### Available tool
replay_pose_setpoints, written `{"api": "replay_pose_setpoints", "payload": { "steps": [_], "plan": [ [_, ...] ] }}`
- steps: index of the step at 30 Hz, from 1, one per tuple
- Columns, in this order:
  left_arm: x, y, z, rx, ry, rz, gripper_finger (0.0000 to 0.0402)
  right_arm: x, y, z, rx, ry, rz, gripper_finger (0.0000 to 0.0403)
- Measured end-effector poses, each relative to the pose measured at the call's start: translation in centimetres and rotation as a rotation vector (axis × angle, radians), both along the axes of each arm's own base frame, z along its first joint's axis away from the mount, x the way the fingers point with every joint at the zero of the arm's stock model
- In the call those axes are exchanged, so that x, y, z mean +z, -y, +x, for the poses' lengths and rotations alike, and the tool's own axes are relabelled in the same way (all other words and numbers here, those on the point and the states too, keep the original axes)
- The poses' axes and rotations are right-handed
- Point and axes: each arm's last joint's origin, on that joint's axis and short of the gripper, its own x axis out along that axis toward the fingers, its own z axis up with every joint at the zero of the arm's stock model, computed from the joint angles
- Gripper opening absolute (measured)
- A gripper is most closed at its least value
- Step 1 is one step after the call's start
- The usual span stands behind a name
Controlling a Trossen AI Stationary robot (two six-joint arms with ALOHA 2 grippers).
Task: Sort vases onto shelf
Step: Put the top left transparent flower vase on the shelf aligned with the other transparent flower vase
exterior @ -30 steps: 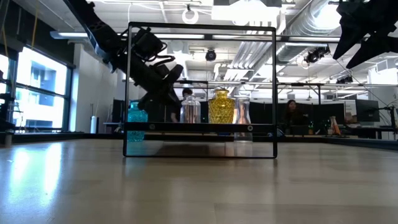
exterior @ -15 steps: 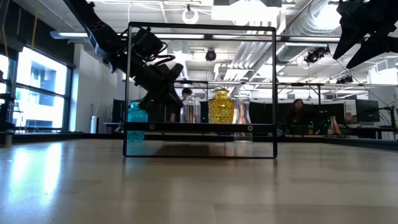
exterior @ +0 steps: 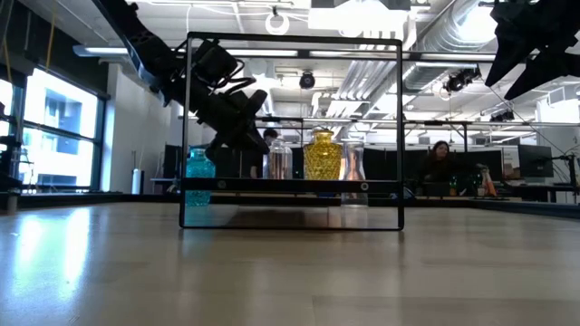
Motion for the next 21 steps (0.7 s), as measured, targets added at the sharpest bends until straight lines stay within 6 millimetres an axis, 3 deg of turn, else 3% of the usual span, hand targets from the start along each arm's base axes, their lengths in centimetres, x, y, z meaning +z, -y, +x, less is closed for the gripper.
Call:
{"api": "replay_pose_setpoints", "payload": {
  "steps": [12,21],
  "plan": [
    [-0.5,-0.4,-0.6,0.100,-0.103,0.024,0.0000,0.0,0.0,0.0,0.001,0.002,0.005,0.0243],
    [1.1,-1.7,-0.2,0.139,-0.120,0.091,0.0000,0.0,0.0,0.0,0.001,0.001,0.005,0.0243]
  ]
}}
